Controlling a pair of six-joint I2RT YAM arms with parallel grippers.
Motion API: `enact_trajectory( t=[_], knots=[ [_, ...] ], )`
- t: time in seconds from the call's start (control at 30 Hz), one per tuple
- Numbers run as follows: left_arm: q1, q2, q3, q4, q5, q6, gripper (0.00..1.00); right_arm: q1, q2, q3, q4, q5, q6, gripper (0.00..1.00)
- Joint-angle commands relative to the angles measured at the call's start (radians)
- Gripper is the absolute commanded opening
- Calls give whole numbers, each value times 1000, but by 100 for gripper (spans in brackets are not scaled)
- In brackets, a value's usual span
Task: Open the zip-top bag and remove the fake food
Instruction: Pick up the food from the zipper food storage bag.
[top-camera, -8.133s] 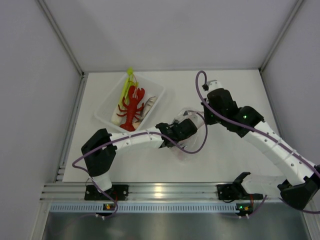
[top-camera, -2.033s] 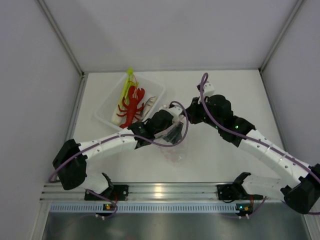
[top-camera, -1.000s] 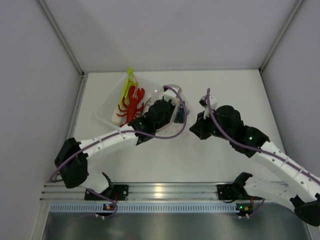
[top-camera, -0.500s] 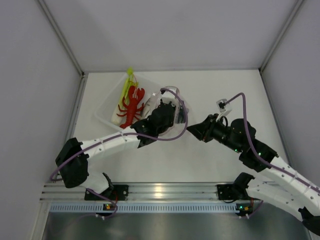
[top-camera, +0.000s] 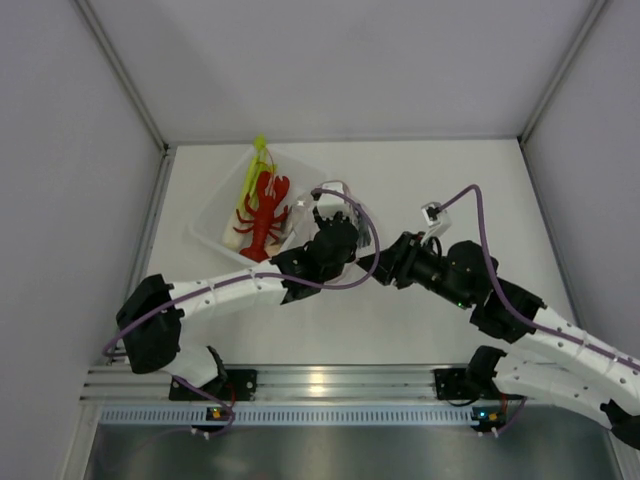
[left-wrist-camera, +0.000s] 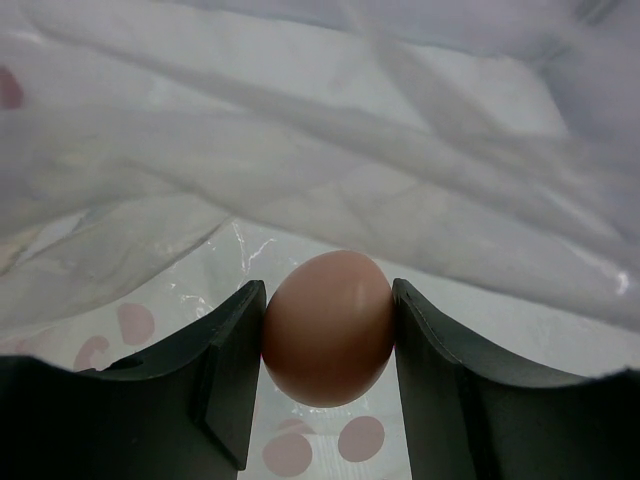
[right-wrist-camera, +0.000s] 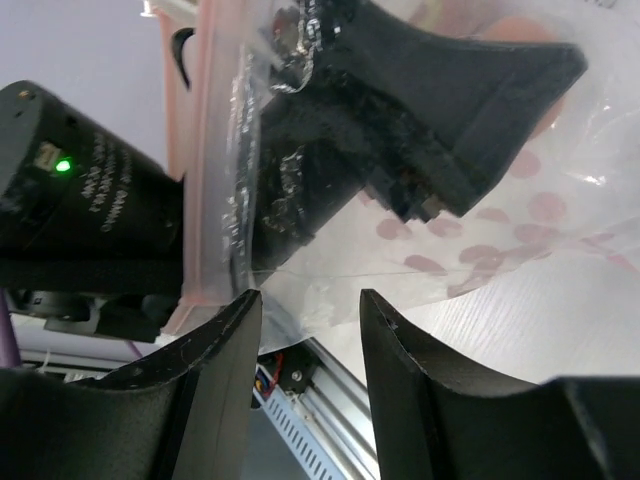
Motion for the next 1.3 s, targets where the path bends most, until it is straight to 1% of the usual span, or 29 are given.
enact_trajectory(
  t=[0.0,0.17,0.4,0.53,0.67,0.77,0.9,0.97,1.27],
  knots=[
    [-8,3,-18,71,-107,-68,0,58,-25,37,111,60,9,45],
    [-24,9,-26,69,-182,-101,0,119,-51,26,131,73,1,43],
    [-35,20,-18,69,-190,-106,0,157,-53,47,117,113,-24,44],
    [-35,21,-23,69,-190,-104,0,170,-100,20,120,138,-30,45],
    [-32,34,-15,68,-161,-94,0,173,-136,-11,137,116,-37,45],
    [-21,43,-5,66,-83,-92,0,173,-130,1,111,92,-100,44],
    [-20,43,-1,62,-26,-101,0,173,-105,62,44,138,-201,43],
    [-17,45,9,40,5,-121,0,173,-82,82,4,152,-218,41],
    [-17,46,29,6,9,-146,0,173,-44,79,45,119,-205,40]
  ],
)
